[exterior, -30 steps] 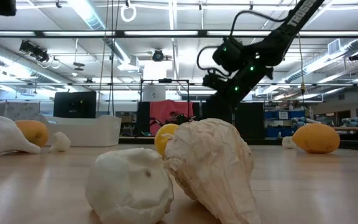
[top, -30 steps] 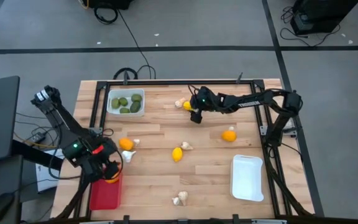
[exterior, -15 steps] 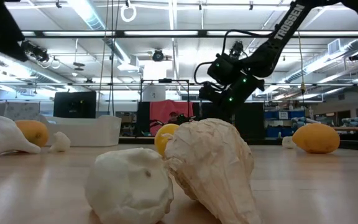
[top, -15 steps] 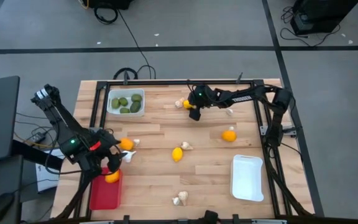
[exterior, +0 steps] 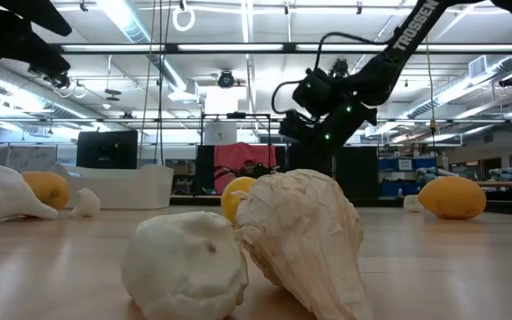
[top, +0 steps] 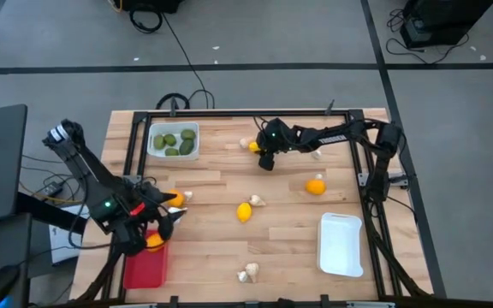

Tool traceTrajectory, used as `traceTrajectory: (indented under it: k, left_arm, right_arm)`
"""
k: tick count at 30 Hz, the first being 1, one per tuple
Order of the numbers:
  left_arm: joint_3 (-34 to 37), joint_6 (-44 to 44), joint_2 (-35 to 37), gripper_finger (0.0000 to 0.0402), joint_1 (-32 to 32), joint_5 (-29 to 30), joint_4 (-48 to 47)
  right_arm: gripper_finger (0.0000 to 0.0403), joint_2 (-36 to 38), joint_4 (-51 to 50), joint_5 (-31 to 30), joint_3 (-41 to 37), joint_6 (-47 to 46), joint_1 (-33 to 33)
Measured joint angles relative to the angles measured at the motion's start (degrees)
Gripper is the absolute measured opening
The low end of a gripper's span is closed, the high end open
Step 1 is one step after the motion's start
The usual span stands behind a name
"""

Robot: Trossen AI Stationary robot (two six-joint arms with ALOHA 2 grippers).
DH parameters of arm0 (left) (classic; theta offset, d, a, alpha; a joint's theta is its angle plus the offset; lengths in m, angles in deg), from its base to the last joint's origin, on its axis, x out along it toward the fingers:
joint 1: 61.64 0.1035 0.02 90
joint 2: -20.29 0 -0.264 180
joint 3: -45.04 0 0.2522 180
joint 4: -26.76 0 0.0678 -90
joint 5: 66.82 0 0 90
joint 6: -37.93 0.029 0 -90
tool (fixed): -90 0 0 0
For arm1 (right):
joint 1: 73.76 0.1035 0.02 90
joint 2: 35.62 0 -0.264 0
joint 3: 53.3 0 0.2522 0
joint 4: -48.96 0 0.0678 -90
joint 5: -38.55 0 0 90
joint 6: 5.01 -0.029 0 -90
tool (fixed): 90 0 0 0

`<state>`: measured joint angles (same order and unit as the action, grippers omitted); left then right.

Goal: Sort produce into baskets
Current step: Put the top center lemon into the red bin

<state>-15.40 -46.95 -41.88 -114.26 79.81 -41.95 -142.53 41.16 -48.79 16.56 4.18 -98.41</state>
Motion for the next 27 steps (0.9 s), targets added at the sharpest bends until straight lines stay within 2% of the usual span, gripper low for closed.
traceTrajectory:
  k: [4, 12, 14, 20, 24, 27]
  left_arm:
    - [0.0, -0.7, -3.3, 0.0321, 2.5, 0.0, 2.9]
    - [0.0, 0.2, -6.7, 0.0321, 10.2, -0.6, 5.4]
    - [0.0, 5.5, -6.7, 0.0321, 12.3, -3.3, 8.2]
    - [0.0, 23.4, -6.7, 0.0321, 19.7, -12.0, 24.8]
    - [0.0, 30.3, -6.7, 0.0321, 24.8, -16.9, 31.8]
    - [0.0, 33.6, -6.7, 0.0321, 28.3, -21.2, 32.8]
  right_arm:
    - [0.0185, 1.7, 1.9, -0.9, 0.0, 0.1, 4.3]
    - [0.0185, 5.3, 6.0, -7.4, 0.0, 2.1, 16.3]
    - [0.0185, 5.4, 8.0, -9.4, 0.0, 3.7, 19.4]
    - [0.0187, 5.4, 13.4, -17.1, 0.0, 10.1, 26.8]
    - [0.0190, 5.4, 16.7, -21.4, 0.0, 14.0, 30.2]
    - [0.0191, 5.4, 18.0, -23.7, 0.0, 15.0, 31.9]
